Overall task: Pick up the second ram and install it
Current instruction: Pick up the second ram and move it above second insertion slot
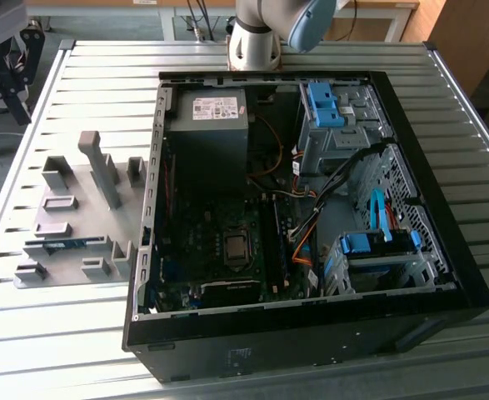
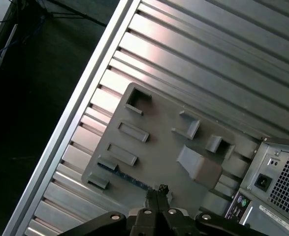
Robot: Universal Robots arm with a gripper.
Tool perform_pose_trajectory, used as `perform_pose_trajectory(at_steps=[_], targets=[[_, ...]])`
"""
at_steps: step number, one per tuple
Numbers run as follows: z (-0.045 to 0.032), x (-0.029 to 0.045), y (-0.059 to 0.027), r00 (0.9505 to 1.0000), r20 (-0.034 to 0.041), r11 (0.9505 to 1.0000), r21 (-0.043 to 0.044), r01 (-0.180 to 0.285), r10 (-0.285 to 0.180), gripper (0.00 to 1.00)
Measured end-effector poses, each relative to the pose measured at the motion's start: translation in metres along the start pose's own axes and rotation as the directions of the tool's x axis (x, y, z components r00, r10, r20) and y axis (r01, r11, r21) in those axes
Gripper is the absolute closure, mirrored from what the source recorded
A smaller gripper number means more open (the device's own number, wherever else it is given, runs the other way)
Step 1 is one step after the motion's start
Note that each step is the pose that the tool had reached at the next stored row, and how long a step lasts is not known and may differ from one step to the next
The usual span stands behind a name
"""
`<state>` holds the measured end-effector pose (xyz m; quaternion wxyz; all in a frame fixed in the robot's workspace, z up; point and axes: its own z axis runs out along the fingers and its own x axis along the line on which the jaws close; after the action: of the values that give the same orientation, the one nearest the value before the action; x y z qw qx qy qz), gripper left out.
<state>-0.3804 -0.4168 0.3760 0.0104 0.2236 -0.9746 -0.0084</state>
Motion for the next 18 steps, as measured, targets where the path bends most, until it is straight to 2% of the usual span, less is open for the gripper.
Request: perform_pose_trajectory(at_steps=[7,18], targets=[[0.0003,0.0000,-0.0001,0.9976,-0.0015,0.9976,0.0011,0.069,-0.069,0.90],[0.0004,0.0001,-0.0002,0.9810,-0.0045,0.9810,0.0028,0.194,-0.194,0.90]])
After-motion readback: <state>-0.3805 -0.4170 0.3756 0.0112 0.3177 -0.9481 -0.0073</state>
